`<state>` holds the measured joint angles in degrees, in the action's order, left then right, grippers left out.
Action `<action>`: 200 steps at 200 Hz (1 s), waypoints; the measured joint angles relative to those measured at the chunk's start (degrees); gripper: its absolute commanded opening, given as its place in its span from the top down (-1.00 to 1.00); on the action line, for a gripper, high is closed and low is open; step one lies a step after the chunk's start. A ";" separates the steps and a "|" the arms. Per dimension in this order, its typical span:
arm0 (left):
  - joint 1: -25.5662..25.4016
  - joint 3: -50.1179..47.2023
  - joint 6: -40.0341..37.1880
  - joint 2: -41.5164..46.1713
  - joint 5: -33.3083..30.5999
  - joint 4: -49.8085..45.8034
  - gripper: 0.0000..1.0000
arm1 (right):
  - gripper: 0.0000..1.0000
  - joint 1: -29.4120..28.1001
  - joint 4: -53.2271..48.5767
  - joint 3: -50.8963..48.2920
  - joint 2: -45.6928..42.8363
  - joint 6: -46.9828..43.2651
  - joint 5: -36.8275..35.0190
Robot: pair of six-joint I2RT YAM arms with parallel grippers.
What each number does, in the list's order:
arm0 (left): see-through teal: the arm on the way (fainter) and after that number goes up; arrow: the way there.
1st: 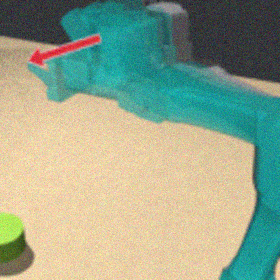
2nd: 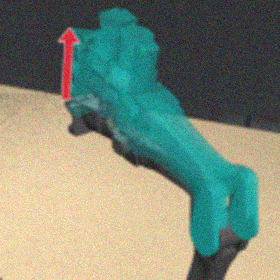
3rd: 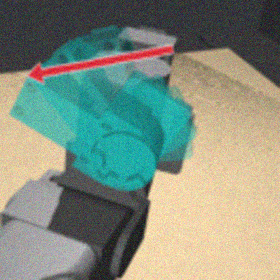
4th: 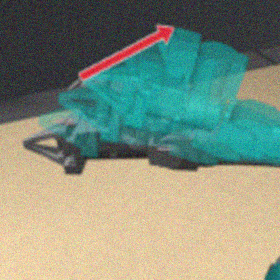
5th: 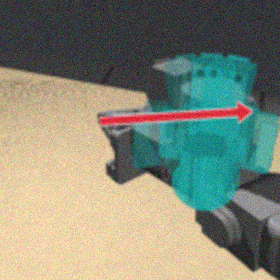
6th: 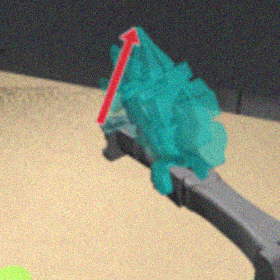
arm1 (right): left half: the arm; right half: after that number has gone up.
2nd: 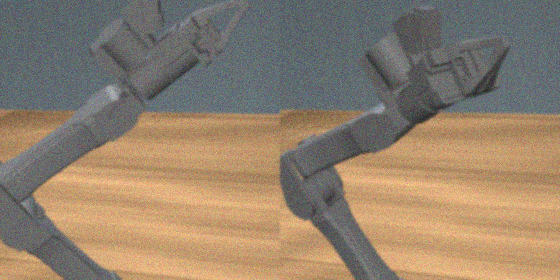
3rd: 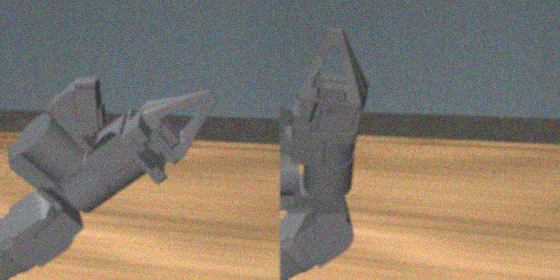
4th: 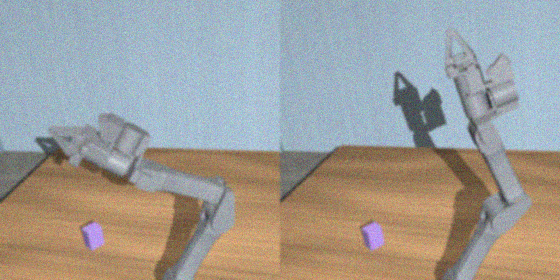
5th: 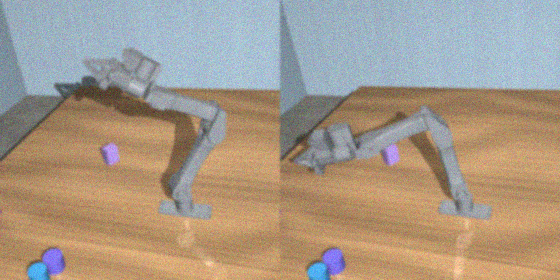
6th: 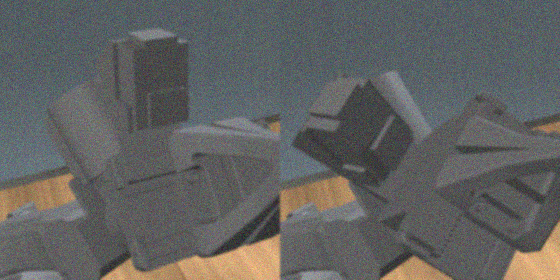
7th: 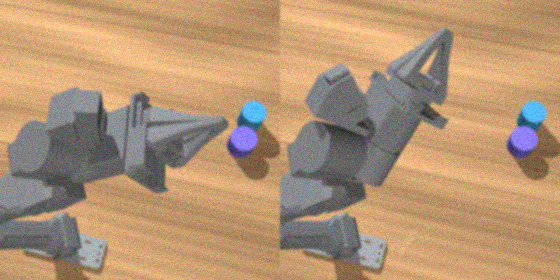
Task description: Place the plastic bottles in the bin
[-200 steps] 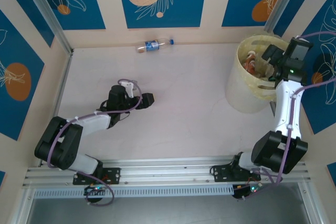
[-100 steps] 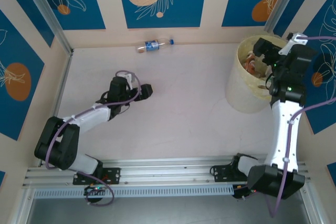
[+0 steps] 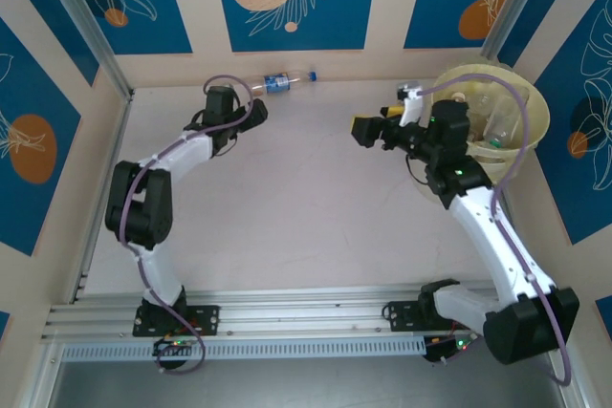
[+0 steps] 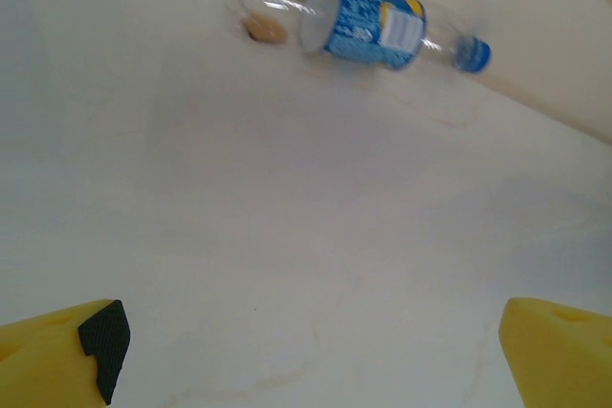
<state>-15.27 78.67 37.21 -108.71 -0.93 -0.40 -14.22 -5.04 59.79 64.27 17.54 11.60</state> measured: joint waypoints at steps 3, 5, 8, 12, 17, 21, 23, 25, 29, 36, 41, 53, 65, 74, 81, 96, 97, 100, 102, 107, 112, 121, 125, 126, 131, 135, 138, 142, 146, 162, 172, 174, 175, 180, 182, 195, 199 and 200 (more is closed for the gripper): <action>0.22 0.52 0.35 -0.76 0.07 0.42 -1.00 | -0.99 -0.48 0.22 -0.13 0.79 0.00 -0.22; 0.42 0.87 0.66 -1.40 0.15 0.63 -1.00 | -0.99 -0.72 0.28 -0.15 1.11 -0.02 -0.24; 0.68 1.42 1.20 -2.19 0.33 1.18 -1.00 | -0.99 -1.22 0.39 -0.17 1.84 0.00 -0.66; 1.03 1.99 1.70 -3.32 0.50 1.79 -1.00 | -0.99 -1.97 0.55 -0.17 2.80 -0.17 -0.96; 1.36 2.71 2.27 -4.61 0.72 2.60 -1.00 | -0.99 -2.64 0.74 -0.17 3.65 -0.24 -1.38; 1.57 3.21 2.64 -5.42 0.94 3.06 -1.00 | -0.99 -3.34 0.81 -0.15 4.37 -0.48 -1.79; 1.68 3.50 2.82 -5.95 0.94 3.34 -1.00 | -0.99 -3.63 0.83 -0.15 4.70 -0.52 -1.95; 1.75 3.82 2.91 -6.51 0.96 3.56 -1.00 | -0.99 -3.98 0.83 -0.13 5.05 -0.66 -2.08; 1.88 4.50 3.02 -7.48 1.07 4.04 -1.00 | -0.99 -4.55 0.92 -0.13 5.57 -0.72 -2.36; 2.10 5.95 3.21 -9.22 1.11 4.42 -1.00 | -0.99 -5.51 1.05 -0.11 6.45 -0.96 -2.69; 2.21 7.21 3.23 -10.47 1.11 4.57 -1.00 | -0.99 -6.12 1.07 0.00 7.04 -1.09 -2.86; 2.40 10.19 3.93 -13.51 1.05 5.55 -1.00 | -0.99 -7.48 1.25 0.37 8.41 -1.46 -3.74; 2.47 12.02 5.20 -15.65 1.01 7.61 -1.00 | -0.99 -8.76 1.22 0.96 9.73 -1.75 -4.81; 2.60 13.05 6.32 -17.07 1.07 9.53 -1.00 | -0.99 -9.51 1.22 1.44 10.58 -1.99 -5.60; 2.75 14.49 7.17 -18.38 1.25 10.40 -1.00 | -0.99 -9.94 1.18 1.81 11.15 -2.16 -6.10; 3.17 19.78 8.31 -22.34 2.03 11.04 -1.00 | -0.99 -10.60 1.16 2.54 12.17 -2.49 -7.30; 3.19 20.35 8.39 -22.80 2.05 11.13 -1.00 | -0.99 -10.60 1.16 2.60 12.26 -2.56 -7.41; 3.28 21.49 8.46 -23.58 2.12 11.08 -1.00 | -0.99 -10.69 1.14 2.73 12.41 -2.56 -7.63; 3.32 22.32 8.59 -24.11 2.21 11.10 -1.00 | -0.99 -10.73 1.11 2.82 12.48 -2.60 -7.85; 3.45 24.33 8.83 -25.57 2.19 11.13 -1.00 | -0.99 -10.75 1.14 2.97 12.66 -2.60 -8.28; 3.58 25.77 8.92 -26.67 2.14 11.26 -1.00 | -0.99 -10.82 1.07 3.17 12.81 -2.64 -8.72; 3.76 27.45 9.11 -27.98 1.77 11.34 -1.00 | -0.99 -10.80 0.87 3.52 12.90 -2.78 -9.44; 3.82 28.00 9.27 -28.44 1.46 11.30 -1.00 | -0.99 -10.80 0.81 3.65 12.94 -2.82 -9.79; 3.82 28.09 9.29 -28.48 1.44 11.28 -1.00 | -0.99 -10.80 0.74 3.67 12.94 -2.84 -9.90; 3.89 28.52 9.44 -28.92 1.11 11.30 -1.00 | -0.99 -10.82 0.66 3.85 12.94 -2.97 -10.19; 3.96 29.05 9.66 -29.29 0.85 11.08 -1.00 | -0.99 -10.82 0.63 3.98 12.94 -3.06 -10.38; 4.00 29.38 9.84 -29.59 0.74 11.10 -1.00 | -0.99 -10.82 0.59 4.02 12.96 -3.19 -10.62; 4.09 30.05 10.12 -30.08 0.61 10.93 -1.00 | -0.99 -10.82 0.52 4.13 12.96 -3.23 -10.86; 4.17 30.86 10.38 -30.69 0.52 10.86 -1.00 | -0.99 -10.82 0.46 4.24 12.96 -3.43 -11.21; 4.57 34.69 11.02 -33.38 0.46 10.43 -1.00 | -0.99 -10.80 0.28 4.70 13.31 -3.91 -12.07; 4.79 37.59 11.17 -35.39 0.59 10.01 -1.00 | -0.99 -10.80 0.26 4.92 13.77 -4.15 -12.61; 4.83 38.36 11.19 -35.87 0.70 9.77 -1.00 | -0.99 -10.80 0.20 4.98 13.88 -4.20 -12.66; 4.85 38.84 11.19 -36.13 0.79 9.70 -1.00 | -0.99 -10.80 0.17 5.01 13.92 -4.20 -12.70; 4.96 40.68 11.21 -37.38 1.05 9.22 -1.00 | -0.99 -10.80 0.07 5.14 14.23 -4.33 -12.90; 4.98 41.46 11.21 -37.83 1.16 9.05 -1.00 | -0.99 -10.80 0.00 5.18 14.34 -4.33 -12.94; 5.14 46.64 11.32 -41.11 2.32 7.82 -1.00 | -0.99 -10.80 -0.59 5.81 15.43 -4.66 -13.18; 5.16 48.26 11.34 -42.14 2.69 7.52 -1.00 | -0.99 -10.82 -0.66 6.03 15.82 -4.74 -13.22; 5.16 48.83 11.37 -42.51 2.86 7.34 -1.00 | -0.99 -10.82 -0.70 6.08 15.89 -4.74 -13.22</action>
<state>-10.11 127.50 48.58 -151.22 1.93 6.94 -25.04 -5.74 65.87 80.16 12.80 -1.63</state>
